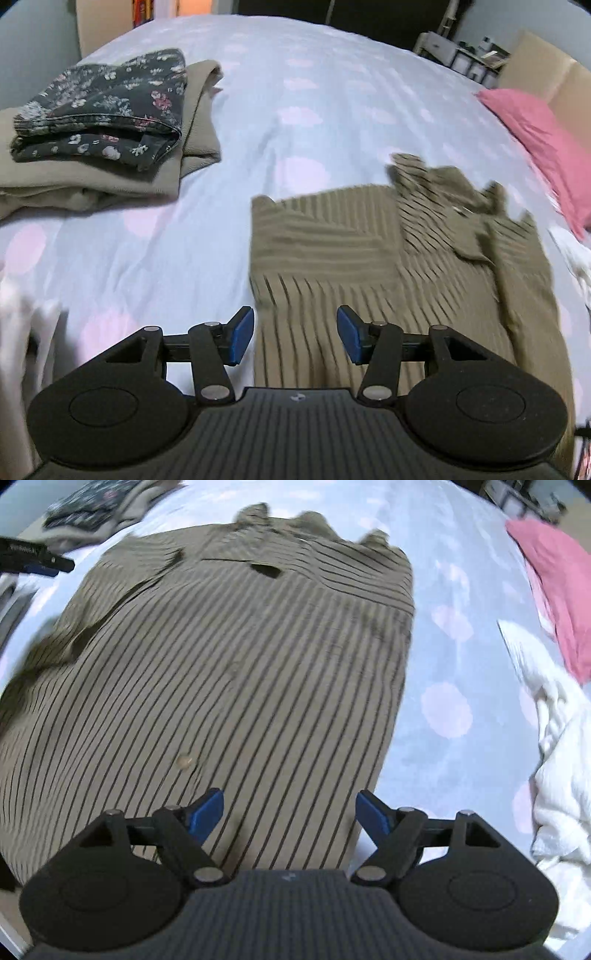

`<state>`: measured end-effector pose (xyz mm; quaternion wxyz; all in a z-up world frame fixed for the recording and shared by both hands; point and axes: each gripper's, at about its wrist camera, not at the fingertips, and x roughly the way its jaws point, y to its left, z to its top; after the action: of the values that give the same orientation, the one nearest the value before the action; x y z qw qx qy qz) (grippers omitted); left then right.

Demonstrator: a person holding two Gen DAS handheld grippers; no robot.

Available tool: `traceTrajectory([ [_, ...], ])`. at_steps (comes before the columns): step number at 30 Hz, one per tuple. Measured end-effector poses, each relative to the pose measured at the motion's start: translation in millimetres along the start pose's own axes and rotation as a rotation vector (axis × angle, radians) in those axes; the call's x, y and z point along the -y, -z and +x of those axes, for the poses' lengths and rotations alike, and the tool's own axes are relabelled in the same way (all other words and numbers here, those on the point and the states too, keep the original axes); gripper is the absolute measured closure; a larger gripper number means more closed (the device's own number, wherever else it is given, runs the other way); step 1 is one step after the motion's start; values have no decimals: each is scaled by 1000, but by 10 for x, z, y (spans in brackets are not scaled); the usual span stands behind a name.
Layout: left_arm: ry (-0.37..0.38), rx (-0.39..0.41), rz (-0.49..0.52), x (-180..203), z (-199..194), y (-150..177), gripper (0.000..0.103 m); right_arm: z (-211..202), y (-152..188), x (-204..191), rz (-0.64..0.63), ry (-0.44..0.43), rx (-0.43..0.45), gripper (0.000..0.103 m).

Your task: Fold clothes

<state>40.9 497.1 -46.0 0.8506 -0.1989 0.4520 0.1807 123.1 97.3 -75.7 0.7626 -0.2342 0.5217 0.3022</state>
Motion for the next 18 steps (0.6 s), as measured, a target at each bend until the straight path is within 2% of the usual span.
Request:
traceTrajectory([
  [4,-11,-1,-29,-132,386,-204,55,90,-66,63,59,-57,-13,22],
  [9,-40,-38,-62,-258,757,-288,55,173,-71,-32,13,-57,-15,22],
  [11,-40,-10,-59,-278,800,-296,55,190,-73,-50,5,-59,-16,22],
  [13,-29,3,-68,-275,786,-321,64,203,-74,-62,5,-66,-17,22],
  [15,-12,12,-73,-255,750,-351,94,217,-76,-71,7,-74,-16,22],
  [18,15,26,-81,-226,696,-397,101,209,-65,-77,-7,-76,-13,22],
])
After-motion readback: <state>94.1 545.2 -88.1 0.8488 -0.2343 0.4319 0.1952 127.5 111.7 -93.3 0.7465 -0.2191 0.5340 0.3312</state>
